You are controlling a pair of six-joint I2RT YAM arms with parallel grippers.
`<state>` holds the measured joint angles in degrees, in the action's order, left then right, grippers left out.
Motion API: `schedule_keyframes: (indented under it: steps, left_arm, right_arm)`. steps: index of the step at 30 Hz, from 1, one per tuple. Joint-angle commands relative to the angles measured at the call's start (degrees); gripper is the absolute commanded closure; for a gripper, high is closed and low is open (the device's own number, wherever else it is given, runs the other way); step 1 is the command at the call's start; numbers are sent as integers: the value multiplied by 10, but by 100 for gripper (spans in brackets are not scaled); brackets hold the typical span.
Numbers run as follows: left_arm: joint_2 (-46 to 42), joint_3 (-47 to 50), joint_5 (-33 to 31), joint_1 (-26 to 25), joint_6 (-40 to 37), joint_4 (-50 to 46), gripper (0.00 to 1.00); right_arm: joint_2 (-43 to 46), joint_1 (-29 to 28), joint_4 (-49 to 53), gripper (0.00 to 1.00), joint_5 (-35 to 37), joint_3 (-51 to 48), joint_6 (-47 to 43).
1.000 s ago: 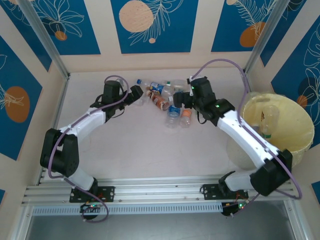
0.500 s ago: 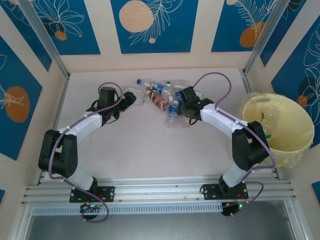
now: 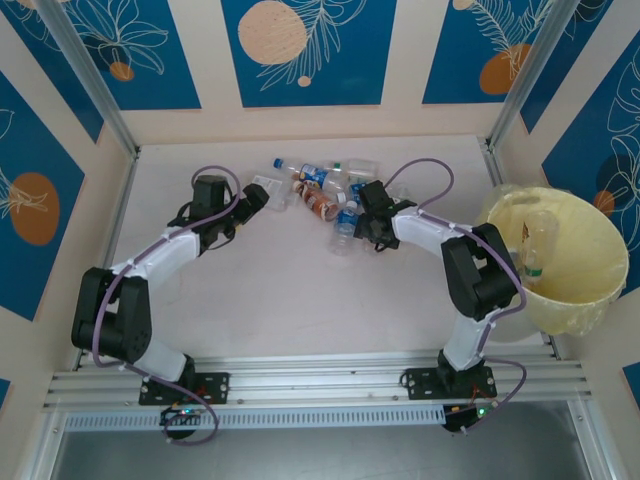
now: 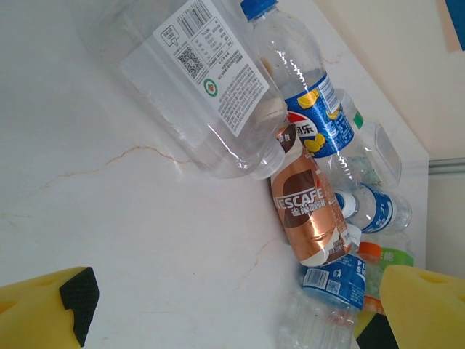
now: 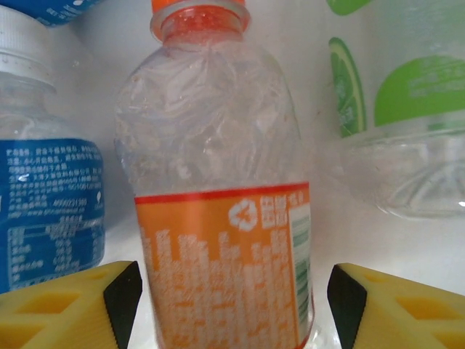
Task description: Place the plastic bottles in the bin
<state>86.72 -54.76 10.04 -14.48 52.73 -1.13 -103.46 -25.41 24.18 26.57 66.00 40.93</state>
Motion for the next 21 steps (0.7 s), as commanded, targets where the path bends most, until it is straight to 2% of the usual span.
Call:
schedule_keyframes:
  steps: [1,9,21]
  left_arm:
    - [-12,6,7,7,10,-3,0]
    - [-8,6,11,6,5,-3,0]
    - [16,-6,29,6,13,-1,0]
  right_arm:
    - [-29,1,-13,31,-14,8,3]
    - [-8,-16,-20,46,33,-9,-39]
    - [119,-32,-51,60,48,-65,-85]
